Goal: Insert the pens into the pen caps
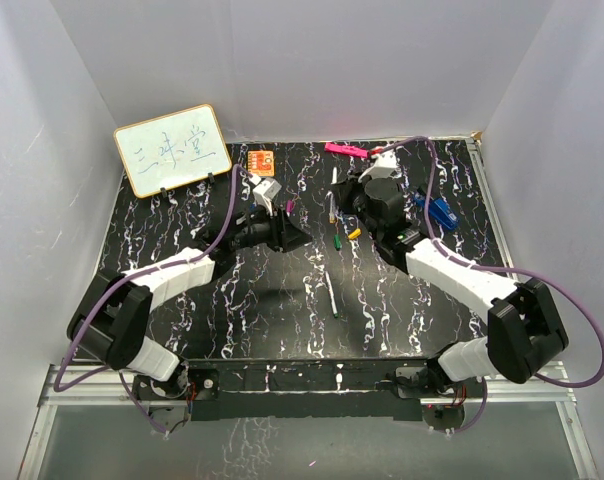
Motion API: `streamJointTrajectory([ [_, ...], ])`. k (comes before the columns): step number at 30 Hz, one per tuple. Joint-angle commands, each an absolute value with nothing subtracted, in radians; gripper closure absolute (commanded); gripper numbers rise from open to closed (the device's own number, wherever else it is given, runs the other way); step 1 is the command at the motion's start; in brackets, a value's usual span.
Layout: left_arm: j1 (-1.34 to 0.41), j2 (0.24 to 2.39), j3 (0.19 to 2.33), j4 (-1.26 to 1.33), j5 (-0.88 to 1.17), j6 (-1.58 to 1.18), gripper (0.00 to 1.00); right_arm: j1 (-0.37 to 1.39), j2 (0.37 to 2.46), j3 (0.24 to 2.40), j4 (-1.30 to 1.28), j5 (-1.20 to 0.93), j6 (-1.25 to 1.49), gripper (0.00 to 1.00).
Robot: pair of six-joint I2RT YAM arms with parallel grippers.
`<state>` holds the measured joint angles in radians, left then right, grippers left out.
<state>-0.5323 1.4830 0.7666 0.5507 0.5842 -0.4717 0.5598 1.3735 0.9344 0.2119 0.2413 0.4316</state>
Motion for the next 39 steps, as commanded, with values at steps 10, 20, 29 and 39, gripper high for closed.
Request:
streamJointTrajectory([
  [10,-0.535,1.546,0.83,0.684,0.634,-0.505,0.55,0.566,1.345,0.902,0.357,0.03,0.497,1.0],
  [20,-0.534,1.563,0.848,0.75,0.666,-0.555,0.51,0.566,1.329,0.85,0.396,-0.006,0.509,1.0],
  [29,-0.535,1.602,0.853,0.792,0.667,-0.584,0.5,0.577,1.334,0.841,0.445,-0.064,0.546,1.0],
  [39,-0.534,1.596,0.832,0.839,0.642,-0.611,0.51,0.609,1.356,0.828,0.479,-0.085,0.57,1.0],
])
